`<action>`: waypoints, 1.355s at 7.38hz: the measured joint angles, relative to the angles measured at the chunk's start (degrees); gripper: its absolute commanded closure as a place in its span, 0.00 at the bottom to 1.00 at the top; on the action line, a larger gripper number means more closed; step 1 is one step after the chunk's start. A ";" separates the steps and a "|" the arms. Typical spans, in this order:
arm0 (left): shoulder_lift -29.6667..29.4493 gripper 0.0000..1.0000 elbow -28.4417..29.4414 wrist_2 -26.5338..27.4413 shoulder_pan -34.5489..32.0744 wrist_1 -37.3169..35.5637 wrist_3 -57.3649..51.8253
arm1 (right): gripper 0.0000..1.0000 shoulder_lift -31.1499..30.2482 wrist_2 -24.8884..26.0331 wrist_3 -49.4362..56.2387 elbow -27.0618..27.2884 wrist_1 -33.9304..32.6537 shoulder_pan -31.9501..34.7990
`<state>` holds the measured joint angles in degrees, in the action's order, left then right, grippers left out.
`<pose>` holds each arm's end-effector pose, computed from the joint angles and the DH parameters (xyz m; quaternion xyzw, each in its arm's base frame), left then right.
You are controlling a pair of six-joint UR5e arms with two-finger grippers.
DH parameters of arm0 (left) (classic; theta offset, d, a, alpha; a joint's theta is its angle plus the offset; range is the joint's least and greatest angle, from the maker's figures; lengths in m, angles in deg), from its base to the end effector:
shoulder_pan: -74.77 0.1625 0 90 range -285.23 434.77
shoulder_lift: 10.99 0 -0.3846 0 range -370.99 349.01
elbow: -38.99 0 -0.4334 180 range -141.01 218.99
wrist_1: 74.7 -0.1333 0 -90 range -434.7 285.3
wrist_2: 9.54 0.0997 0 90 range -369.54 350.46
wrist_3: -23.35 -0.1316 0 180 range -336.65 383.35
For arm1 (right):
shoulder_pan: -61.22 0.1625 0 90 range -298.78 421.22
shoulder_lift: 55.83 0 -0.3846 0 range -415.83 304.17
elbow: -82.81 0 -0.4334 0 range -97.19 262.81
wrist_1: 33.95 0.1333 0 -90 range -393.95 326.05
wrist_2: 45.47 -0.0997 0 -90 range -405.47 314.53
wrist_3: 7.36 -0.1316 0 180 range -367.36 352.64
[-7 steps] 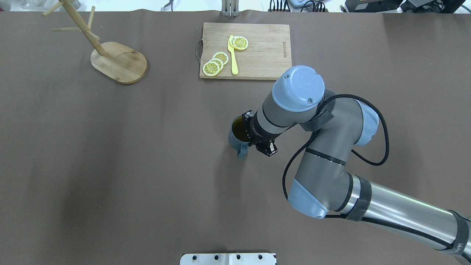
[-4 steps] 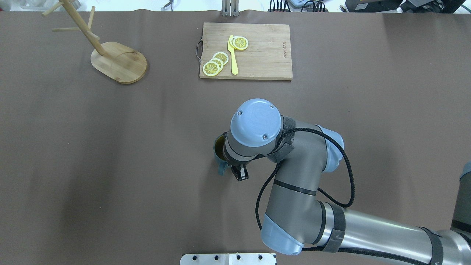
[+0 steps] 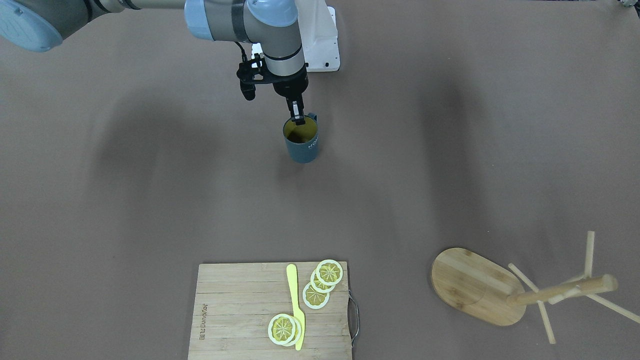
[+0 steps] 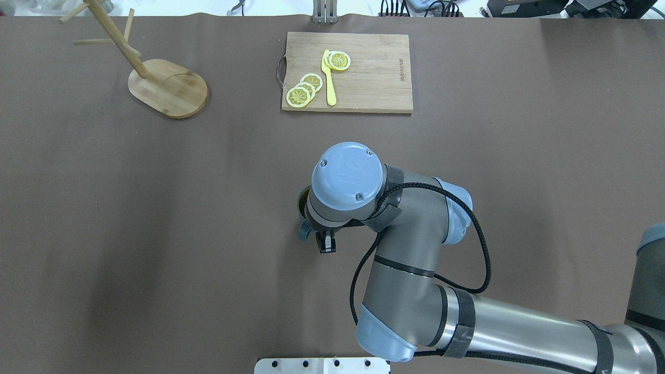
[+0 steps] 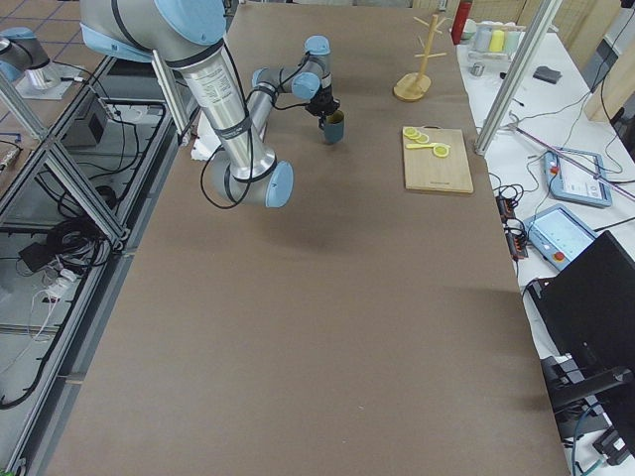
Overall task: Hang cup on storage rack
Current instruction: 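Lower the blue mug upright onto the table and open the right gripper, then withdraw the right gripper while the left gripper reaches toward the mug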
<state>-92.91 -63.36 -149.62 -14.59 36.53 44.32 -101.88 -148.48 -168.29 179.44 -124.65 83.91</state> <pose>-0.0267 -0.5048 0.5443 0.1190 0.4430 -0.0640 0.8863 -0.6099 -0.3674 0.1110 -0.2650 -0.3404 0.6241 0.6514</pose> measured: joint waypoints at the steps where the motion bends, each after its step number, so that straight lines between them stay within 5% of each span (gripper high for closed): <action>1: 0.53 0.02 -0.69 -0.01 -0.02 -0.03 0.02 | 1.00 0.41 0.32 -0.66 -1.71 0.00 -0.19; 2: 0.76 0.02 -0.96 -0.02 -0.03 -0.03 0.03 | 0.94 0.51 0.32 -0.72 -2.48 0.04 -0.29; 3: 0.84 0.02 -1.05 0.00 -0.02 -0.01 0.03 | 0.01 0.54 0.14 -0.45 -2.61 0.02 -0.29; 6: 0.76 0.02 -1.13 0.01 0.08 -0.01 0.09 | 0.00 -0.04 -1.93 2.25 -1.07 -0.01 0.68; 10: -3.48 0.03 -2.00 -0.50 2.09 2.72 10.37 | 0.00 -12.84 -12.89 19.73 14.74 -0.07 13.02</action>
<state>-96.38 -65.36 -150.12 -12.50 39.25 54.70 -114.72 -161.38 -148.56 194.17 -124.72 96.94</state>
